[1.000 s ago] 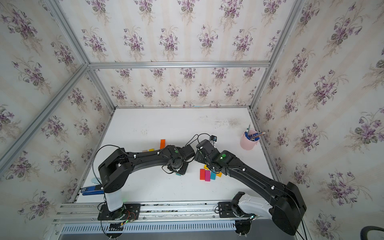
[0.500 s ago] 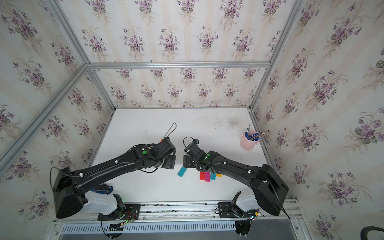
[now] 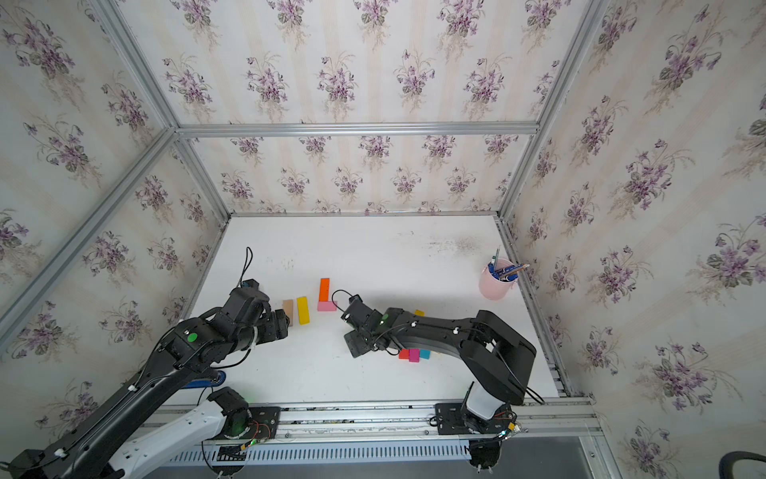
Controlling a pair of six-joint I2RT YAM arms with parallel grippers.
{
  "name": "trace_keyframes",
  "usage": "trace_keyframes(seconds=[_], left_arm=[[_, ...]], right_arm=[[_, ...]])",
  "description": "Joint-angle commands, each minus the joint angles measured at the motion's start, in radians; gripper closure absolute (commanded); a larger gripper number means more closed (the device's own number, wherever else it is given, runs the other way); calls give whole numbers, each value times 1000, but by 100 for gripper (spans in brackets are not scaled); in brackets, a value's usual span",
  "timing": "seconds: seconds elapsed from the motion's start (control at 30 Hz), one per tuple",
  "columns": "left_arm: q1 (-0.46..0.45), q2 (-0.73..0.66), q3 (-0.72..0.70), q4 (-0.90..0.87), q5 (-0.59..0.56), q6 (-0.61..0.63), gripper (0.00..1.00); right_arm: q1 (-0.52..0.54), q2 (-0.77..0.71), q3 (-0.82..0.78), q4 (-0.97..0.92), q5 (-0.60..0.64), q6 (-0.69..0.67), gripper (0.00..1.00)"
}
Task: Assemble the letter h with building blocks
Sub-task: Pick up the building block from the center of the board.
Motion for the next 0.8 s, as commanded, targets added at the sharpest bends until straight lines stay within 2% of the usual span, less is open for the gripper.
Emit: trace_keyframes(seconds=[0.0,0.1,0.27,0.53,0.77], left_arm=[[18,14,-12,17,49,13,16],[29,37,-20,41,71,10,16],[45,57,-26,58,99,11,16],[59,58,-41,79,123,3,16],[68,67,-42,74,127,9,16]], right_arm=[[54,36,24,-91,86,30,8],[68,46,14,-110,107,80,12],[69,48,20,-176,208,147,12],[63,89,23,-108,179,134,13],[-8,174,103,-34,152,150,14]])
